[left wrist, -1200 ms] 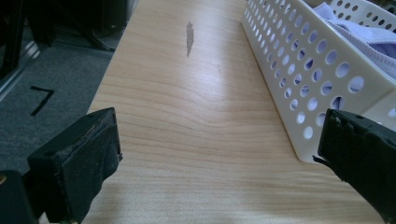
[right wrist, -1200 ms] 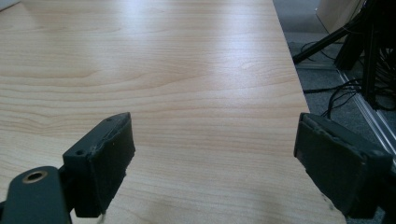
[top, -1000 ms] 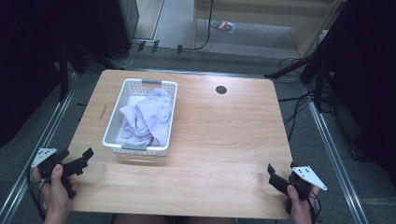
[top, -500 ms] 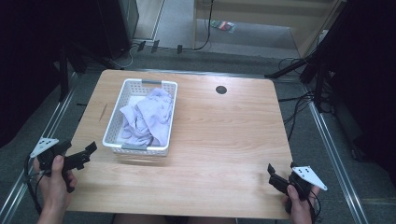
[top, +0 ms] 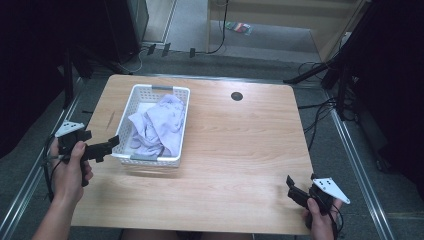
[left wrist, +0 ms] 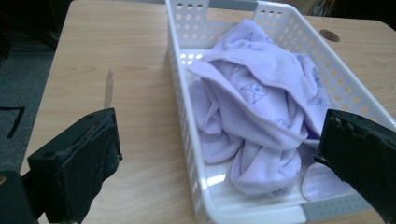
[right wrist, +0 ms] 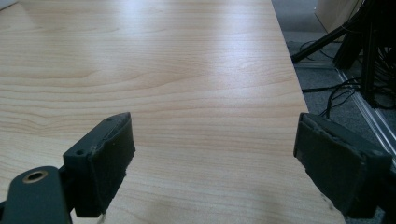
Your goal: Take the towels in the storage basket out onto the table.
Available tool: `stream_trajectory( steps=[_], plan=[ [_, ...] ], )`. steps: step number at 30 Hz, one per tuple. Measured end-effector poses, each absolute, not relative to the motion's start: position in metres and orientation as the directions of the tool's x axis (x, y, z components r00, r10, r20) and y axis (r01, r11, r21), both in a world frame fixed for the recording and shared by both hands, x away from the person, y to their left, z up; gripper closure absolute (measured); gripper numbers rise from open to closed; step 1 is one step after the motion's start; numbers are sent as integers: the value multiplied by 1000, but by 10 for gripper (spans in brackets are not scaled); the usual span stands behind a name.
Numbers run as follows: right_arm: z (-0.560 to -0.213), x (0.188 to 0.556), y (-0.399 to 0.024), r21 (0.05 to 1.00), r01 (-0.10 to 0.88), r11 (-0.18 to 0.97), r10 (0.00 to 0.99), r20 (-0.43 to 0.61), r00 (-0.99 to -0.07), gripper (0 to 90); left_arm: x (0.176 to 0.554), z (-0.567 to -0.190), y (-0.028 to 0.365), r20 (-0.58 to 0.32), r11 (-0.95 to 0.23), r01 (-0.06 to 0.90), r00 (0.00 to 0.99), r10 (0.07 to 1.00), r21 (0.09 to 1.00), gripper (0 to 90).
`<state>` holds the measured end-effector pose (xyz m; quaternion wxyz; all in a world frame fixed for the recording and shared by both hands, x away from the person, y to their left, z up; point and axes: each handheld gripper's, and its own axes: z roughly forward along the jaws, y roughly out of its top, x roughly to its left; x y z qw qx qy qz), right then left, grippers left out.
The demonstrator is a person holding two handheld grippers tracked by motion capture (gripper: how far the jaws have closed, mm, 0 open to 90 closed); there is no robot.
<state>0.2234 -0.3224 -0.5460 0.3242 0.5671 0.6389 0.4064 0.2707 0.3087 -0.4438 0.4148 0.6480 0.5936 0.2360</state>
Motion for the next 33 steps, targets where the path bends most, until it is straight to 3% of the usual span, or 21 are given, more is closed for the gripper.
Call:
stream_trajectory(
  steps=[20, 33],
  plan=[
    [-546, 223, -322, 888, 459, 27, 987, 48, -151, 126, 331, -414, 259, -75, -98, 697, 214, 974, 710, 0],
    [-546, 223, -322, 888, 458, 37, 986, 41, -160, 126, 362, -424, 228, -40, -166, 761, 244, 969, 627, 0]
  ],
)
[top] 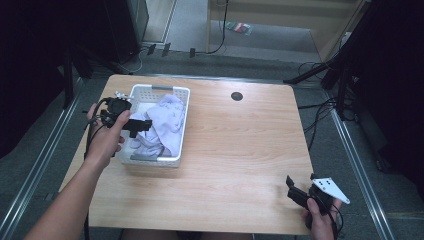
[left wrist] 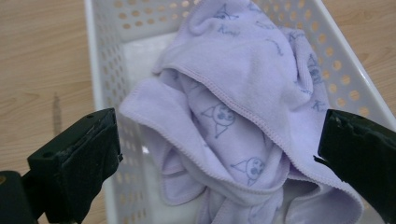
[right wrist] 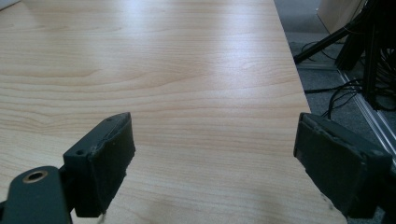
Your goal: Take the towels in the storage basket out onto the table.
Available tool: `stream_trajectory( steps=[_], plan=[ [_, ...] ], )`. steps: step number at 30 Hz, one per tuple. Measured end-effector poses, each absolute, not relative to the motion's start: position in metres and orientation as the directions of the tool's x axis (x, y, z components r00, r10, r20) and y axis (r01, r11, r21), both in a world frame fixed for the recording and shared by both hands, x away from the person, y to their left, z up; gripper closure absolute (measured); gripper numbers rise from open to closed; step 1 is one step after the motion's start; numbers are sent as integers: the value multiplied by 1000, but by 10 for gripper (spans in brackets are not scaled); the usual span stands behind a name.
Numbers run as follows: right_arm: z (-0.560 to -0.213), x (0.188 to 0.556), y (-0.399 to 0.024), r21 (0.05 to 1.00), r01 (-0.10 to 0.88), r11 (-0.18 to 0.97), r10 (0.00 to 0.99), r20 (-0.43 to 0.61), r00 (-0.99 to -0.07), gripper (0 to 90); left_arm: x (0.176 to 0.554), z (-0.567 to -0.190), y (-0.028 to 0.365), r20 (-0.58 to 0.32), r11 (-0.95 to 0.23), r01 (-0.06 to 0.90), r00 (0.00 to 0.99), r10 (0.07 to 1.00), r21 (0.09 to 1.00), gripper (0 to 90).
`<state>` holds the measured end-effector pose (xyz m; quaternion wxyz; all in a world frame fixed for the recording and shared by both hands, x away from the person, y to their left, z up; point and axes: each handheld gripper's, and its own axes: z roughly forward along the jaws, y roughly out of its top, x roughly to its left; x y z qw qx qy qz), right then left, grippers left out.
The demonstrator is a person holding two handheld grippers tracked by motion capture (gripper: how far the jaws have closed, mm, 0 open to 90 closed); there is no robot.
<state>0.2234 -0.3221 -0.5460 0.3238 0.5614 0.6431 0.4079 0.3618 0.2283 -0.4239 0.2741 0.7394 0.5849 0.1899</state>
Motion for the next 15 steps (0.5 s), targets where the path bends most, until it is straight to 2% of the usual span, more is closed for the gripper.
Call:
stream_trajectory(
  steps=[15],
  plan=[
    [-546, 223, -322, 888, 458, 36, 985, 45, -165, 126, 397, -460, 202, -58, -175, 847, 235, 970, 502, 0]
  ],
)
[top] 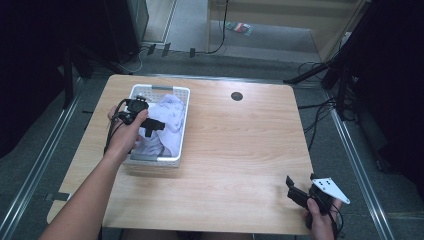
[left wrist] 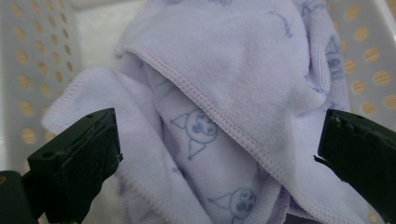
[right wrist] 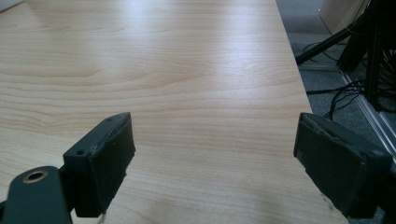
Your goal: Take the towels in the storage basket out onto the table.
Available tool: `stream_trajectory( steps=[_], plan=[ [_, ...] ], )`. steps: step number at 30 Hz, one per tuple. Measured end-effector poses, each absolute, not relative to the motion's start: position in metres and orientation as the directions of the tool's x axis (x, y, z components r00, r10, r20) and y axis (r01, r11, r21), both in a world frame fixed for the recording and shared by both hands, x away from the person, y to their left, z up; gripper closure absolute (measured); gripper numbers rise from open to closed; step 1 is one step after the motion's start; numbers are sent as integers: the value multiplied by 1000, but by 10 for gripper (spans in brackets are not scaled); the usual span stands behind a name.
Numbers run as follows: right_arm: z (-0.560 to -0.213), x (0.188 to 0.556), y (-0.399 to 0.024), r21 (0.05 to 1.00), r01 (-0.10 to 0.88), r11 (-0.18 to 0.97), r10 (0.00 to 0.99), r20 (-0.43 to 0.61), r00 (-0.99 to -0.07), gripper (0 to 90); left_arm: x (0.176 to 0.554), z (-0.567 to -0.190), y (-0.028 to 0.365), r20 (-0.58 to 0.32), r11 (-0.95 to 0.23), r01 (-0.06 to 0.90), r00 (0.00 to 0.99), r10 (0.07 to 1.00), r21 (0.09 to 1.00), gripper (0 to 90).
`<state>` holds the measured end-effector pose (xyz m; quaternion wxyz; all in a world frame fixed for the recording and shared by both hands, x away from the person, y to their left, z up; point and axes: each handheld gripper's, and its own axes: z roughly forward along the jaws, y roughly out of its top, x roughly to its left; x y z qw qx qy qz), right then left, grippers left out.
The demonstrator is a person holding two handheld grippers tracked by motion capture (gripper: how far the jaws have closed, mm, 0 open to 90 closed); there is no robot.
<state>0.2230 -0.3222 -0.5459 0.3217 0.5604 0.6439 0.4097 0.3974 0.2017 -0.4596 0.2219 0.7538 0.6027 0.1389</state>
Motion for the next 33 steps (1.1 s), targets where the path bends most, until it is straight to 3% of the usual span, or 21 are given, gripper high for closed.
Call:
stream_trajectory(
  steps=[14, 21, 28, 30, 31, 33],
  plan=[
    [-546, 223, -323, 890, 455, 28, 985, 53, -165, 126, 428, -505, 181, -70, -212, 934, 241, 968, 289, 0],
    [-546, 223, -323, 890, 455, 26, 985, 56, -165, 126, 431, -517, 167, 30, -265, 934, 266, 963, 240, 0],
    [-546, 223, -323, 890, 455, 24, 985, 57, -162, 126, 431, -517, 169, 25, -264, 933, 266, 964, 245, 23],
    [-546, 223, -323, 890, 455, 27, 985, 54, -164, 126, 430, -516, 171, 25, -254, 931, 257, 966, 260, 112],
    [-546, 223, -323, 890, 455, 27, 985, 54, -164, 126, 429, -514, 173, 30, -262, 928, 264, 964, 264, 112],
    [-546, 223, -323, 890, 455, 29, 985, 51, -163, 126, 426, -510, 178, 37, -272, 920, 273, 961, 284, 290]
  ],
)
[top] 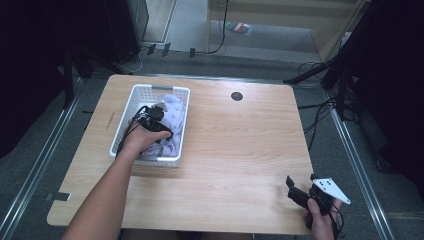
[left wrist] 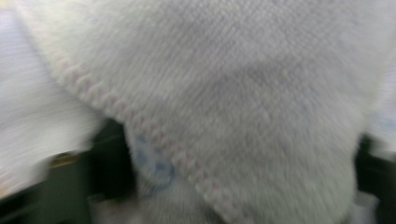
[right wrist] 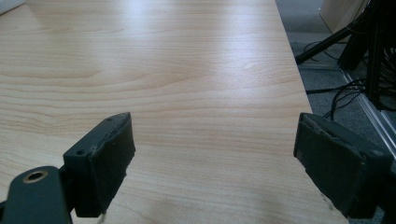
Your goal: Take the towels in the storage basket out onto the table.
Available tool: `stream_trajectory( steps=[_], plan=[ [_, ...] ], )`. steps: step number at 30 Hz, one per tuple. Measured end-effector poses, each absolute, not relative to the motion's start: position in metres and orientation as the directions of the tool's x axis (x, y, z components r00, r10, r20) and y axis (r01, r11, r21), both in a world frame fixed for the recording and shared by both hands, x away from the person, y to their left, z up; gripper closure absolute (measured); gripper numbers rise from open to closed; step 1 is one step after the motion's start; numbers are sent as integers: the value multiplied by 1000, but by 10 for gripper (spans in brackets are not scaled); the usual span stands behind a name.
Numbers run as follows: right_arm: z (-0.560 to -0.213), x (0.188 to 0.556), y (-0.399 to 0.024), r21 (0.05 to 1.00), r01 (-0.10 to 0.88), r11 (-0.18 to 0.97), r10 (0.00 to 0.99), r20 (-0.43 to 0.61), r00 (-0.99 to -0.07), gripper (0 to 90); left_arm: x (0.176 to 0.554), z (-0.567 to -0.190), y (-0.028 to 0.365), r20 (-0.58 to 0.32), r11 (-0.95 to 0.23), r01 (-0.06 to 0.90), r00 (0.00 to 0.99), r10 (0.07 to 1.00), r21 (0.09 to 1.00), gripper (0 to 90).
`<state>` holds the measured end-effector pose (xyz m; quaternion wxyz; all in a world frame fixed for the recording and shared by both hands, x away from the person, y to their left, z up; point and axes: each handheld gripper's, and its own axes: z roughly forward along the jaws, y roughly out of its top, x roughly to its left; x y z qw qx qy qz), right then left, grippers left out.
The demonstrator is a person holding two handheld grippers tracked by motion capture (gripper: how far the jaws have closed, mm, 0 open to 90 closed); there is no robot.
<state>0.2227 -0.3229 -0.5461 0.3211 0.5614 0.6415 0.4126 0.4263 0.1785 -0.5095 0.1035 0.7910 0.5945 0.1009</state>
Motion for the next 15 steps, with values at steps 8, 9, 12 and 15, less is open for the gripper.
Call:
stream_trajectory(
  steps=[8, 9, 12, 15],
  plan=[
    [-546, 223, -323, 890, 456, 27, 985, 53, -162, 126, 422, -506, 190, 36, -288, 903, 292, 956, 318, 554],
    [-546, 223, -323, 890, 456, 25, 985, 55, -162, 126, 422, -506, 191, 28, -282, 904, 288, 957, 321, 562],
    [-546, 223, -324, 890, 455, 25, 985, 57, -164, 126, 423, -504, 193, 16, -272, 907, 282, 959, 321, 584],
    [-546, 223, -323, 889, 458, 22, 985, 60, -164, 125, 422, -502, 194, 11, -266, 907, 277, 961, 326, 595]
  ],
)
